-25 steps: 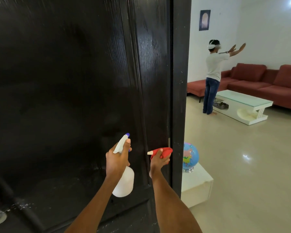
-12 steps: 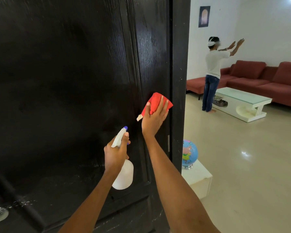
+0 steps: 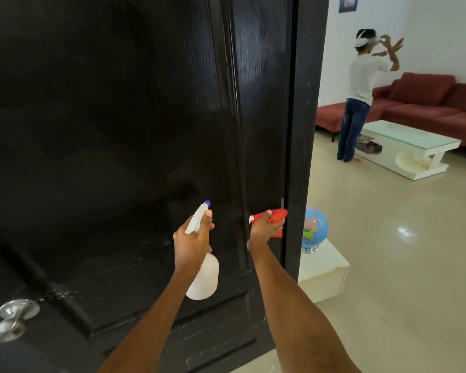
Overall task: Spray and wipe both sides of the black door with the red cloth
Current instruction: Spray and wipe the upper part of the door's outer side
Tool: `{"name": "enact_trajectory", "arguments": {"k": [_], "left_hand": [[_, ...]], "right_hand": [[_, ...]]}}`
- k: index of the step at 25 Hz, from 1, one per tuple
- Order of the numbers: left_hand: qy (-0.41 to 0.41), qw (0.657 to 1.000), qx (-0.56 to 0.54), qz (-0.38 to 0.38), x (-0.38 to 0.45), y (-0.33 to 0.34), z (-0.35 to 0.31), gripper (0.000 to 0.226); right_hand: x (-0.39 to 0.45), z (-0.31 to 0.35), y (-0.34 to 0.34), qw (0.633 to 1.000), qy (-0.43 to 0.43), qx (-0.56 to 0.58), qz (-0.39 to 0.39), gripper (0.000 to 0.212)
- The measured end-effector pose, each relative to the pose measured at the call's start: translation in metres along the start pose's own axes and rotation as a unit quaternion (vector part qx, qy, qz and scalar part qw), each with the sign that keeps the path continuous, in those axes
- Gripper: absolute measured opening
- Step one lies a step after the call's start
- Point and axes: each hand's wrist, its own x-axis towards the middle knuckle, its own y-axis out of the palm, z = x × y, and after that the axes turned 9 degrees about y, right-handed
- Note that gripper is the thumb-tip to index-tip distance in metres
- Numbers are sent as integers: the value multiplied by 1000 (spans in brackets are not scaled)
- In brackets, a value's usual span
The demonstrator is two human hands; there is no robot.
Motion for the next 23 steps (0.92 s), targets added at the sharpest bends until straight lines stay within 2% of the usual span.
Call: {"name": "enact_trajectory", "arguments": {"k": [2,4,6,8,9,10,13,15,19,23], "left_hand": [[5,1000,2,0,0,-7,-2,42],[8,1000,9,1,1,-14,-5,42],[9,1000,3,-1,2,-19,-6,43],[4,1000,6,0,2,-21,-7,44],[2,1000,3,2,2,-21,-6,43],[2,1000,-4,4,2,-20,-4,42],[10,1000,-14,6,1,-12,6,39],[14,1000,-12,1,-1,-6,20,38],[39,999,-25,-2,-3,16,68,37],[68,997,-30,2,-20,44,124,40]], "right_hand": [[-28,8,15,992,-119,-29,8,77],[-55,20,29,960,-248,-126,43,77],[-71,46,43,873,-421,-232,77,76],[-75,71,52,784,-540,-301,61,74],[-72,76,52,759,-562,-327,40,74],[-65,73,49,750,-563,-348,18,76],[-46,37,28,777,-491,-393,-15,83],[-30,-8,3,776,-459,-433,-15,84],[40,-100,-59,717,-473,-512,-6,82],[75,-124,-68,679,-541,-495,0,79]]}}
